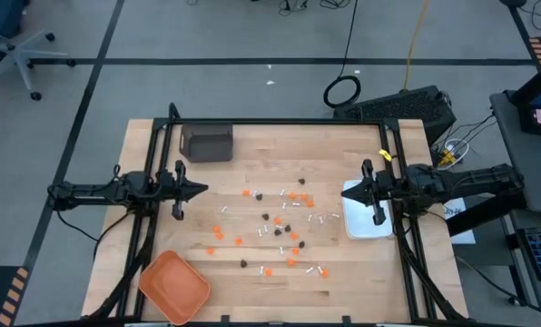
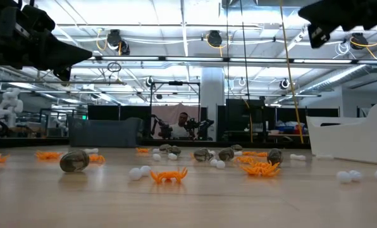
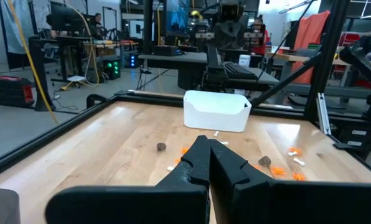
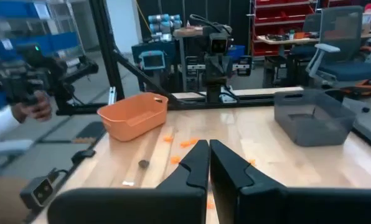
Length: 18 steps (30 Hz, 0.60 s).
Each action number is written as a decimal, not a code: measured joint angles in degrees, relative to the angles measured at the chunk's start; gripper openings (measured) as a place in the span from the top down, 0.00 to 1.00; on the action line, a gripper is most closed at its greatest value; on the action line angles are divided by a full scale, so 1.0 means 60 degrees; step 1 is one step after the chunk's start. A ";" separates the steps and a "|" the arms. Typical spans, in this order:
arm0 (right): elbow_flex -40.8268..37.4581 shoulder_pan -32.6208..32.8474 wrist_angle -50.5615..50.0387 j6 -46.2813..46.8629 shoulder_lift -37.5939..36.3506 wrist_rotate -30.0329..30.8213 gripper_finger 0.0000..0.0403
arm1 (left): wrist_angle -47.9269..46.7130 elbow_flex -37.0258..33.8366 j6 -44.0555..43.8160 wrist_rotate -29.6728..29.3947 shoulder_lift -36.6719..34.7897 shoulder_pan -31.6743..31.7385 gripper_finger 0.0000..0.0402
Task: Sort Halloween decoration
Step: Put the orange spider toy into the black bin
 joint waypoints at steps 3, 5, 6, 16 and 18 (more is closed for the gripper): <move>0.0577 0.0000 -0.0096 -0.0672 0.0780 -0.0003 1.00 | -0.0004 0.0000 -0.0002 0.0001 0.0000 0.0000 1.00; 0.0911 0.0000 -0.0121 -0.1046 0.1198 0.0001 1.00 | -0.0004 0.0000 -0.0004 0.0001 0.0000 0.0000 1.00; 0.1083 -0.0003 -0.0132 -0.1175 0.1384 0.0043 1.00 | -0.0004 0.0000 -0.0004 0.0001 0.0000 0.0000 1.00; 0.2691 -0.0011 -0.0656 -0.1361 0.2518 0.1541 1.00 | 0.0000 0.0000 -0.0007 0.0009 0.0000 0.0000 1.00; 0.2975 -0.0011 -0.0852 -0.1632 0.2681 0.1520 1.00 | -0.0004 0.0000 -0.0007 0.0012 0.0000 0.0000 1.00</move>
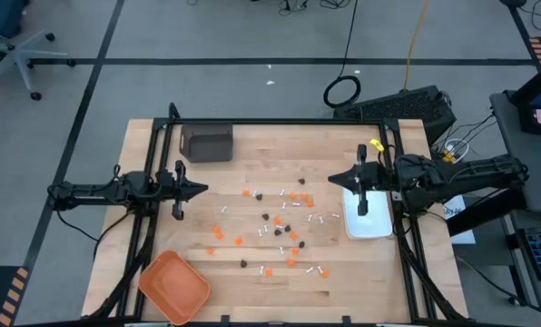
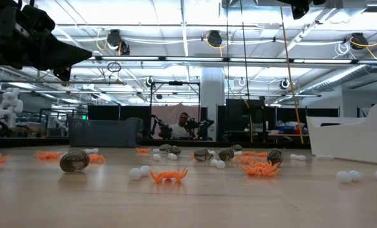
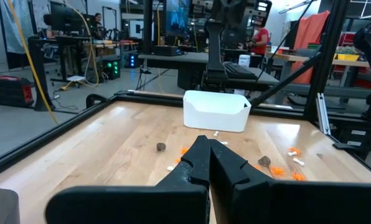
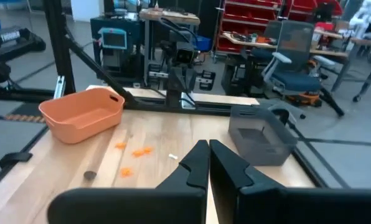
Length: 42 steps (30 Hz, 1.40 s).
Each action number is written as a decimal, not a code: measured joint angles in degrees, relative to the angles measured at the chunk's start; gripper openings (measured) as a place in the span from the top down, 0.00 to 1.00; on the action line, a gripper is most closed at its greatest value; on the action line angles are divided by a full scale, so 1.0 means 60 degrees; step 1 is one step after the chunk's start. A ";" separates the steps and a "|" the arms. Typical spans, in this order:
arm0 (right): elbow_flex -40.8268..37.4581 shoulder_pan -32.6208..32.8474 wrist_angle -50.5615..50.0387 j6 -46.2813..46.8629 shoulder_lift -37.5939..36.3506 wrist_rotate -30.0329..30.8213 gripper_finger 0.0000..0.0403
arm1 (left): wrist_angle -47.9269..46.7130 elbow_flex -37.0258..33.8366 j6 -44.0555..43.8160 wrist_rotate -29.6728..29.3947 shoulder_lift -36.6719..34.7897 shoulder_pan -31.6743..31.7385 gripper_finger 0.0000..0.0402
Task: Sort Halloween decoration
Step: Put the orange spider toy into the black bin
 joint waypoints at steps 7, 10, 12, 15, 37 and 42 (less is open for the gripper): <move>0.0426 -0.0004 -0.0191 -0.0394 0.0401 -0.0014 1.00 | 0.0000 0.0000 -0.0004 0.0008 0.0000 0.0000 1.00; 0.0426 -0.0004 -0.0613 -0.0109 0.0653 -0.0018 1.00 | 0.0000 -0.0001 -0.0005 0.0014 0.0000 0.0000 1.00; 0.0418 -0.0007 -0.0874 0.0043 0.0869 -0.0018 1.00 | 0.0016 0.0000 -0.0007 0.0023 0.0000 0.0000 1.00; 0.0418 0.0003 -0.1107 0.0104 0.1281 -0.0019 1.00 | 0.0115 0.0000 -0.0051 -0.0093 0.0000 -0.0003 1.00; 0.0404 0.0007 -0.0439 0.1386 0.5075 -0.0009 1.00 | -0.0836 0.4348 0.0255 -0.1107 0.3343 0.0000 1.00; 0.0404 0.0007 -0.0383 0.1896 0.5787 -0.0014 1.00 | -0.0856 0.5293 0.0447 -0.1107 0.5189 -0.0001 1.00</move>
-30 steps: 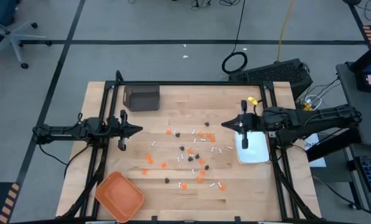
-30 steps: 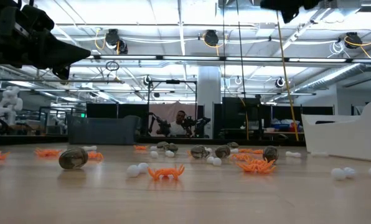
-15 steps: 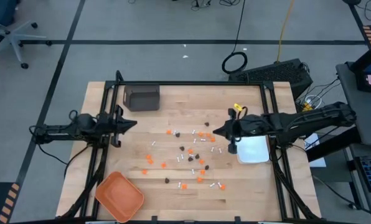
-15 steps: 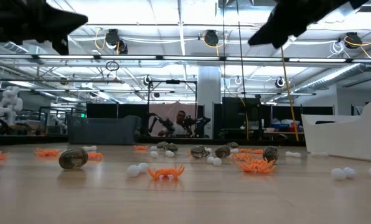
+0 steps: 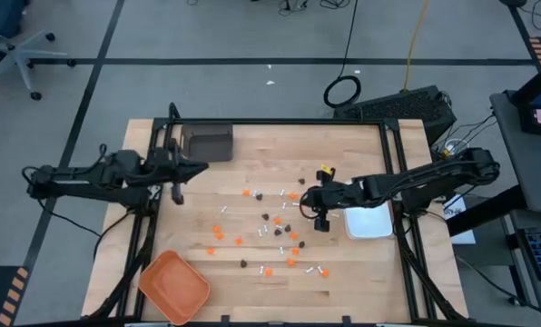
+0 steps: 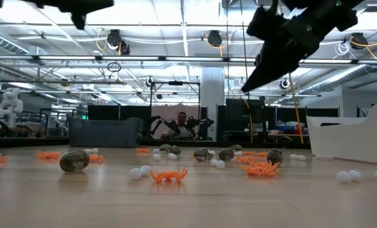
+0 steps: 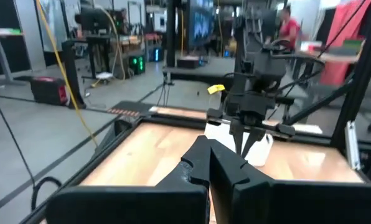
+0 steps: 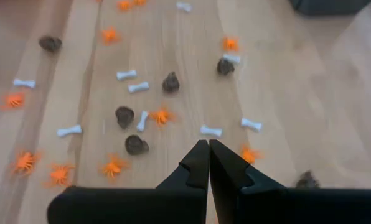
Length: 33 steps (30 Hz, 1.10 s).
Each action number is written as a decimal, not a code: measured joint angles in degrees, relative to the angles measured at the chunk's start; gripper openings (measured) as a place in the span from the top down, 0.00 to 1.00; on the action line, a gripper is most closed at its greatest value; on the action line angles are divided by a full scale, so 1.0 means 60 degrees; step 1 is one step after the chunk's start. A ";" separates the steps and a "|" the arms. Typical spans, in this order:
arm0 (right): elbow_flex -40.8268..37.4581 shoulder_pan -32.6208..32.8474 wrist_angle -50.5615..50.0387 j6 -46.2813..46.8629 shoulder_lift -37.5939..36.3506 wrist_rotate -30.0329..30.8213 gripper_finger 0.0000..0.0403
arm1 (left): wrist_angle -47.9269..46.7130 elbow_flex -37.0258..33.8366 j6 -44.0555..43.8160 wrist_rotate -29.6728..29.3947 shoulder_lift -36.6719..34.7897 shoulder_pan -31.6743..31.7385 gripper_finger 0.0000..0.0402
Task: Sort Halloween decoration
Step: Put the orange spider toy into the black bin
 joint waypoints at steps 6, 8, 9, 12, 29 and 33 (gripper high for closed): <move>0.0000 0.0001 0.0010 0.0543 0.0638 -0.0004 1.00 | -0.0152 0.0146 0.0504 0.0000 0.1764 -0.0003 1.00; 0.0000 0.0000 -0.0050 0.0708 0.0812 -0.0004 1.00 | -0.0107 0.0146 0.0491 0.0016 0.2306 -0.0003 1.00; 0.0000 0.0004 -0.0065 0.0751 0.0899 -0.0004 1.00 | -0.0096 0.0146 0.0477 0.0048 0.2583 -0.0003 1.00; 0.0000 0.0001 -0.0058 0.0867 0.1060 -0.0005 1.00 | 0.0075 0.0146 0.0245 0.0138 0.3394 -0.0003 1.00; 0.0000 -0.0033 0.1009 0.0641 0.1125 0.0040 1.00 | 0.2093 0.0157 -0.0002 0.0339 0.5581 -0.0050 1.00; 0.0000 -0.0033 0.0712 0.0211 0.1125 -0.0015 1.00 | 0.2568 0.0157 0.0004 0.0312 0.5747 -0.0218 1.00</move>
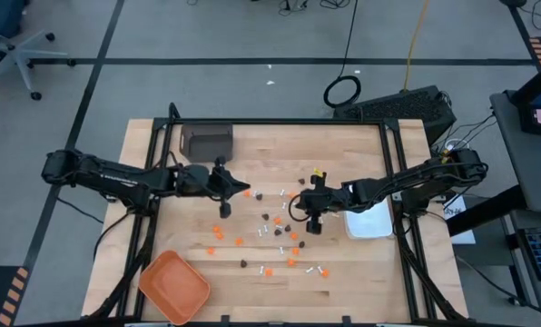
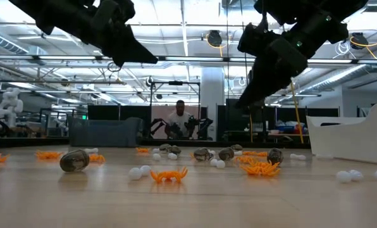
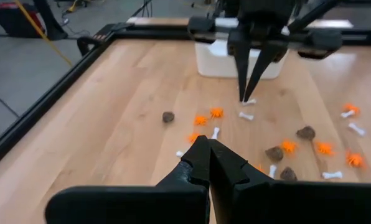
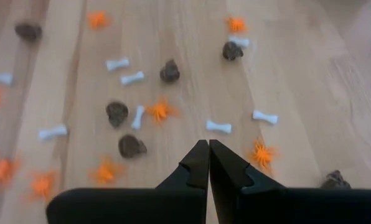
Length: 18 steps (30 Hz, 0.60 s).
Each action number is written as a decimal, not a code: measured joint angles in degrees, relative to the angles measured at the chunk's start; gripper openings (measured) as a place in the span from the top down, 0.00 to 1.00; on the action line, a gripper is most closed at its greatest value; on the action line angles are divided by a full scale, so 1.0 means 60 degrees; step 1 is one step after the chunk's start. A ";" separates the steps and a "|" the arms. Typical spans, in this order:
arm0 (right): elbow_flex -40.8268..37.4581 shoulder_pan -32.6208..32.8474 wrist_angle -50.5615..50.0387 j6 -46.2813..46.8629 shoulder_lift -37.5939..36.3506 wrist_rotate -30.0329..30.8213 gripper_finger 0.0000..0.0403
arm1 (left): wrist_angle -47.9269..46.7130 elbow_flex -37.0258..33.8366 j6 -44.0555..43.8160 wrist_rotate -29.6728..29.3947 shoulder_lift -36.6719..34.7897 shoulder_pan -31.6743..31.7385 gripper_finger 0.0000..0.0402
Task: Sort Halloween decoration
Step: Put the orange spider toy into the black bin
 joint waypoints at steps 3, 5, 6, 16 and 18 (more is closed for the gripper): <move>0.0000 -0.0001 -0.0623 -0.0404 -0.0079 0.0004 1.00 | 0.0277 0.0000 0.0011 -0.0049 0.0075 -0.0274 1.00; 0.0000 -0.0054 -0.0857 -0.0505 -0.0087 0.0014 1.00 | 0.0392 0.0000 0.0062 -0.0050 0.0149 -0.0518 1.00; 0.0000 -0.0106 -0.1017 -0.0523 -0.0080 0.0015 1.00 | 0.0414 0.0000 0.0065 -0.0061 0.0189 -0.0654 1.00; 0.0042 -0.0789 -0.1381 0.0515 -0.0080 0.0011 0.93 | 0.1367 0.0000 0.0005 -0.0403 0.0805 -0.1860 1.00; 0.0075 -0.0915 -0.1574 0.0486 -0.0080 0.0009 0.90 | 0.1562 0.0000 0.0005 -0.0535 0.1000 -0.2009 1.00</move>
